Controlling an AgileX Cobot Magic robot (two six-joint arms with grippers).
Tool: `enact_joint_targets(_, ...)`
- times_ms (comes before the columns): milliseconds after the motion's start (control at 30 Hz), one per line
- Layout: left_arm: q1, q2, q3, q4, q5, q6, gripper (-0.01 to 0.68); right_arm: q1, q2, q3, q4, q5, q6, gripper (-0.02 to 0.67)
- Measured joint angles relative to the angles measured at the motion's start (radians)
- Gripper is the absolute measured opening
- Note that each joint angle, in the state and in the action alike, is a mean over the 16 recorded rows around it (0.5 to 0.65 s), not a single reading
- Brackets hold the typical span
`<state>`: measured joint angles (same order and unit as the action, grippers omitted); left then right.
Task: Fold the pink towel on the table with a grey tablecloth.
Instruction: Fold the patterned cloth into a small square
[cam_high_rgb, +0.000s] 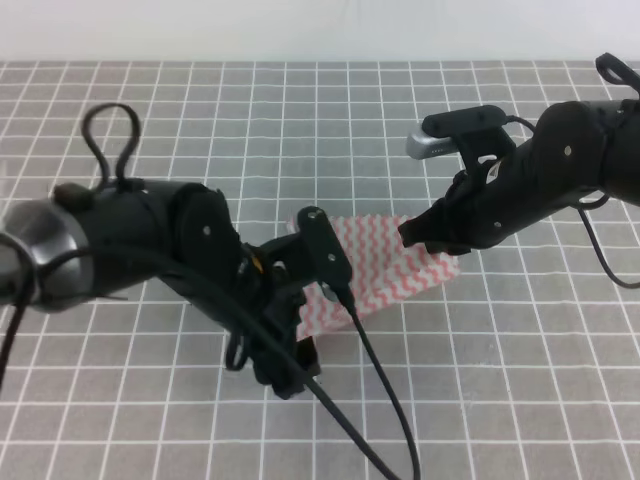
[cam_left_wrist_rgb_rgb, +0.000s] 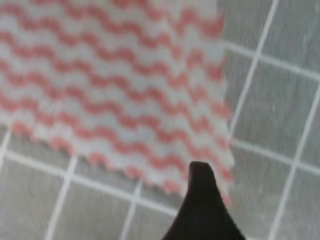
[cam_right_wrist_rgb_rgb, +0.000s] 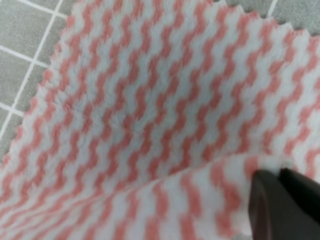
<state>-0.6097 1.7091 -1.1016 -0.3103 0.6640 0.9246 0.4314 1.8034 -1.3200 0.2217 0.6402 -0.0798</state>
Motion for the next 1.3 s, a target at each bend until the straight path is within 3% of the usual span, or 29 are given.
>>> enact_joint_targets(367, -0.026, 0.044, 0.0, 0.028, -0.102, -0.002, 0.443, 0.0, 0.002, 0.0, -0.006, -0.002, -0.001, -0.016)
enact_joint_targets(467, -0.027, 0.053, 0.0, 0.032, -0.116, -0.004, 0.388, 0.0, 0.001, 0.0, -0.009, -0.002, -0.002, -0.016)
enact_joint_targets(900, -0.027, 0.07, 0.0, 0.04, -0.237, -0.072, 0.03, 0.001, 0.004, -0.001, -0.025, -0.001, -0.002, -0.015)
enact_joint_targets(1000, -0.027, 0.07, 0.0, 0.042, -0.279, -0.098, -0.001, 0.001, 0.005, -0.001, -0.028, -0.001, -0.002, -0.015)
enact_joint_targets(1300, -0.027, 0.073, 0.0, 0.047, -0.372, -0.16, -0.001, 0.001, 0.005, -0.001, -0.035, -0.001, 0.002, -0.015)
